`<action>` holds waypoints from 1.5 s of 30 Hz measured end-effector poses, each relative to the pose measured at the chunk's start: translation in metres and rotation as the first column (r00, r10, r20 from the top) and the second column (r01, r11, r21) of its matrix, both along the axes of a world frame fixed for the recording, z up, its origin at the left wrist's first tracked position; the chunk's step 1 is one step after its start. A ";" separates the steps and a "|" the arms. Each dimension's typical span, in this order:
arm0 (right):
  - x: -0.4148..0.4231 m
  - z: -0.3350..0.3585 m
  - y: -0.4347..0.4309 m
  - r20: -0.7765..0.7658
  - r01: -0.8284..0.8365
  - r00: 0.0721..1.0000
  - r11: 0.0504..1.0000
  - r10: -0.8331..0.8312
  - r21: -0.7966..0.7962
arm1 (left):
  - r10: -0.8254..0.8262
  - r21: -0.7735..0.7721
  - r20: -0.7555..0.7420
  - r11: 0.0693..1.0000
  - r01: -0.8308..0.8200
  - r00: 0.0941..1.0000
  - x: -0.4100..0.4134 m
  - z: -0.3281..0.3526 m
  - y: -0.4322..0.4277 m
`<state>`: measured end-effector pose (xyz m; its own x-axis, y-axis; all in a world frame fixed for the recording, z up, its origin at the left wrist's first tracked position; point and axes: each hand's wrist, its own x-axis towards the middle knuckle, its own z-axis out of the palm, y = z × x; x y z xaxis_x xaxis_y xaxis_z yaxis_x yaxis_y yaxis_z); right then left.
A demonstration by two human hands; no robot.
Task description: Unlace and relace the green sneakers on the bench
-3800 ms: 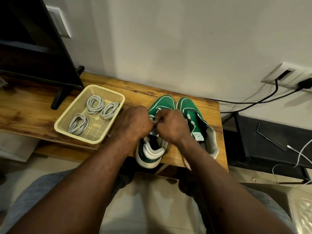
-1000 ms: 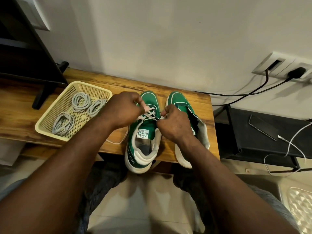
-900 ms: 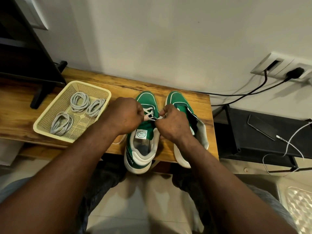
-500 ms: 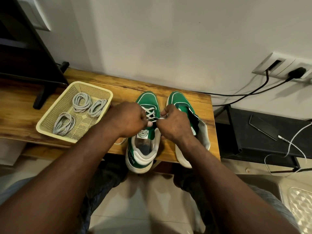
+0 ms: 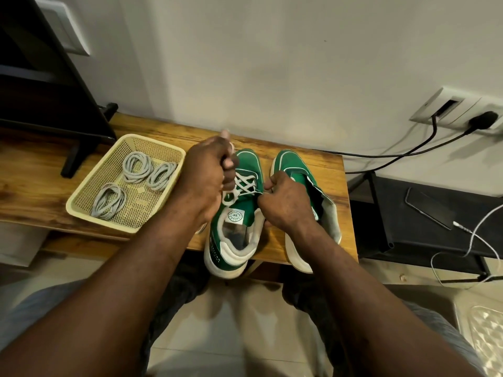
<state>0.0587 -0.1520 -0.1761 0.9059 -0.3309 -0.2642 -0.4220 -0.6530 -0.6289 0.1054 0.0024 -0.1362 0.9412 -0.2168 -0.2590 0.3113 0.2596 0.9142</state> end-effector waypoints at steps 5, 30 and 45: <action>-0.001 0.001 -0.002 0.004 -0.017 1.000 1.000 0.017 0.012 | 0.162 0.260 0.058 0.950 -0.171 0.985 0.021 0.003 0.030; 0.001 -0.005 0.021 0.131 -0.277 0.926 0.873 0.354 -0.401 | -0.404 0.976 0.154 0.207 -0.073 0.902 -0.011 -0.016 0.001; 0.003 0.005 0.030 0.018 -0.286 0.947 0.865 0.322 -0.413 | -0.314 0.964 0.008 0.255 0.076 0.950 0.002 -0.024 0.009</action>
<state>0.0617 -0.1225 -0.1713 0.9915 -0.0964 -0.0879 -0.1192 -0.9431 -0.3105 0.1076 0.0118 -0.1597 0.9561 -0.1137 -0.2702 0.0371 -0.8673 0.4963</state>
